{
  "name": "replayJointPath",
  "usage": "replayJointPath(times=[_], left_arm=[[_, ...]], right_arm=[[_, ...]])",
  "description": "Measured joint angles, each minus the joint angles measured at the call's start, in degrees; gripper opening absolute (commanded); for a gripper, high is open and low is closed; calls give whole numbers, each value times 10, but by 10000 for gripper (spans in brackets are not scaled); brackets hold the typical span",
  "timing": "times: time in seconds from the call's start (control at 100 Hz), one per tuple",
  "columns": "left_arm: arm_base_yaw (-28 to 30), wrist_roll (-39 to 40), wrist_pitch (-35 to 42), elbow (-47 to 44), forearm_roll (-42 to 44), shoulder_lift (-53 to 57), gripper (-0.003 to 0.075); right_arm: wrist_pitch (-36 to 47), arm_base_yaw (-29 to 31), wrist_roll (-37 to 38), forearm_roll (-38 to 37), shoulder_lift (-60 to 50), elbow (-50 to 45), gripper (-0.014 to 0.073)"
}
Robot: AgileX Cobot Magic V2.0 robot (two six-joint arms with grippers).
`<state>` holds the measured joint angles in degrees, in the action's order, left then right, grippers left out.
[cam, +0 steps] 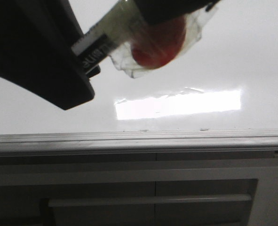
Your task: Write number 0 on whiteboard
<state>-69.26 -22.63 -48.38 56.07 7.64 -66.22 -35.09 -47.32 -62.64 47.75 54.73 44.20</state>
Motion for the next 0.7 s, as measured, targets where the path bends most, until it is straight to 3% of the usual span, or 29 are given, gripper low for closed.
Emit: replayJointPath(times=[0.13,0.23,0.31,0.39,0.46,0.63,0.7], left_arm=[[-1,-1,-1,0,0,0,-20],[-1,-1,-3,0,-2,0,-20],[-1,1,-3,0,-6,0,-19],[-1,17,-3,0,-8,1,-7],[-1,38,0,-2,-8,5,52],[-1,93,34,-5,-4,38,301],[-1,116,49,-5,-5,65,351]], right_arm=[[0,0,-8,12,0,0,191],[5,0,-10,12,0,0,73],[10,0,-14,14,0,1,-71],[12,0,-15,14,0,1,-68],[15,0,-15,14,0,1,-68],[22,0,-15,20,0,3,-68],[20,0,-15,20,0,3,-68]])
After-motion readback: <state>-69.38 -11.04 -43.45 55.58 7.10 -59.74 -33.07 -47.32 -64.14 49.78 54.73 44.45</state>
